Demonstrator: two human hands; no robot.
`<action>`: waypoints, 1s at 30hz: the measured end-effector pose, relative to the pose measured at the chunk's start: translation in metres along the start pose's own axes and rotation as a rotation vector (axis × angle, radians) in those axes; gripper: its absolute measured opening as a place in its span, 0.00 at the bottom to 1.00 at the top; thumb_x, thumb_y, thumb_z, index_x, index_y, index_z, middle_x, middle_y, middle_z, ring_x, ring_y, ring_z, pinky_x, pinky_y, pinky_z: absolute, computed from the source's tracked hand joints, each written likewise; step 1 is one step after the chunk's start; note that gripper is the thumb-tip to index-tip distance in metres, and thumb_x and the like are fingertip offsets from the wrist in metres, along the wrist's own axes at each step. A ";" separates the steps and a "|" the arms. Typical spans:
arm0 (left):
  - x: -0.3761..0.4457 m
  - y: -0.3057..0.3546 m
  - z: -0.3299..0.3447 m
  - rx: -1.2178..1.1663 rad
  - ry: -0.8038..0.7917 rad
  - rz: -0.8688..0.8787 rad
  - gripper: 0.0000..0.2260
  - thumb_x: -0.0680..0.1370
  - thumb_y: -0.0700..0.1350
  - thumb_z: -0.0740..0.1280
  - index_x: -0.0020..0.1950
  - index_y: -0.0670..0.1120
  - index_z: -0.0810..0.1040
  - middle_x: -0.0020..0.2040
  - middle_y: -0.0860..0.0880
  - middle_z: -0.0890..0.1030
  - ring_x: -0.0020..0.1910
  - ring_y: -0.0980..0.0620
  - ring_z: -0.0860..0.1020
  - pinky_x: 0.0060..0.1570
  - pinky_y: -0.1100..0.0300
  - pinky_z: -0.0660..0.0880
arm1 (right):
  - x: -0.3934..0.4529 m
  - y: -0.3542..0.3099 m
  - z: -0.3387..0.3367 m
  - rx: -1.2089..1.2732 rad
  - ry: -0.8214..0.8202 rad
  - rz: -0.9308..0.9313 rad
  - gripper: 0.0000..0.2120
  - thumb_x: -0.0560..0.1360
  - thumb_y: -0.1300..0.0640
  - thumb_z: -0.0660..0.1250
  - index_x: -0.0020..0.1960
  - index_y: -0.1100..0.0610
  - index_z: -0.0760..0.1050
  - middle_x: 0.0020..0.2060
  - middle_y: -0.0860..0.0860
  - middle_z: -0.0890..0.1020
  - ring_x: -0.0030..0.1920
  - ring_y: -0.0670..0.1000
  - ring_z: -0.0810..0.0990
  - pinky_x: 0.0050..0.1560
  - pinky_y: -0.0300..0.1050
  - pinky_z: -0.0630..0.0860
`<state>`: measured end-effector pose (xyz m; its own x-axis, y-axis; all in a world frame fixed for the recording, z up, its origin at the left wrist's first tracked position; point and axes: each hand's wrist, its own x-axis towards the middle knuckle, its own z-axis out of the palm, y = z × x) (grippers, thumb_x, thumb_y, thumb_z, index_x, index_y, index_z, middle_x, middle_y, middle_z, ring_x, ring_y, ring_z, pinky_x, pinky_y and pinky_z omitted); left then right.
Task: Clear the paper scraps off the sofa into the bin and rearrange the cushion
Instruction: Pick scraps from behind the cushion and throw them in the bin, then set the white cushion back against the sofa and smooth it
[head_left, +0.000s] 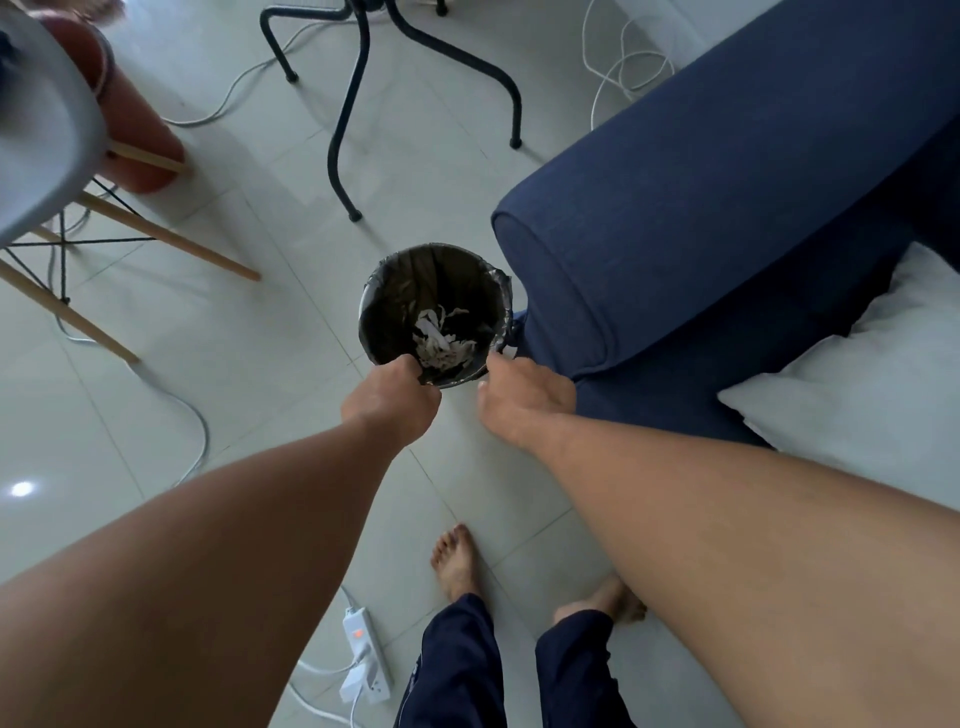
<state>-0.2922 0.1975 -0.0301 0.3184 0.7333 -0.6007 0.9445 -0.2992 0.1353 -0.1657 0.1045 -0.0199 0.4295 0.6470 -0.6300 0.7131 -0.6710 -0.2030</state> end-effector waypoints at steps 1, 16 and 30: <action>-0.004 0.005 0.001 0.011 -0.004 0.004 0.15 0.79 0.54 0.62 0.64 0.52 0.77 0.52 0.51 0.80 0.49 0.46 0.78 0.44 0.53 0.77 | -0.002 0.005 0.001 0.008 -0.009 0.017 0.13 0.82 0.49 0.56 0.63 0.50 0.73 0.59 0.53 0.80 0.59 0.59 0.78 0.46 0.51 0.67; -0.071 0.133 0.025 0.158 -0.056 0.181 0.17 0.79 0.52 0.63 0.69 0.54 0.75 0.62 0.49 0.80 0.57 0.45 0.80 0.51 0.52 0.77 | -0.066 0.122 -0.022 0.141 0.064 0.190 0.12 0.84 0.49 0.57 0.63 0.50 0.74 0.60 0.52 0.80 0.60 0.57 0.78 0.46 0.50 0.69; -0.126 0.297 0.054 0.316 -0.134 0.437 0.15 0.81 0.52 0.61 0.67 0.52 0.76 0.58 0.47 0.80 0.48 0.45 0.75 0.48 0.52 0.72 | -0.141 0.304 -0.058 0.293 0.289 0.352 0.08 0.84 0.51 0.55 0.52 0.53 0.69 0.49 0.52 0.81 0.47 0.57 0.78 0.41 0.49 0.69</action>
<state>-0.0558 -0.0172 0.0435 0.6426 0.4219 -0.6396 0.6501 -0.7420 0.1638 0.0224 -0.1696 0.0511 0.7791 0.4104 -0.4739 0.3318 -0.9113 -0.2438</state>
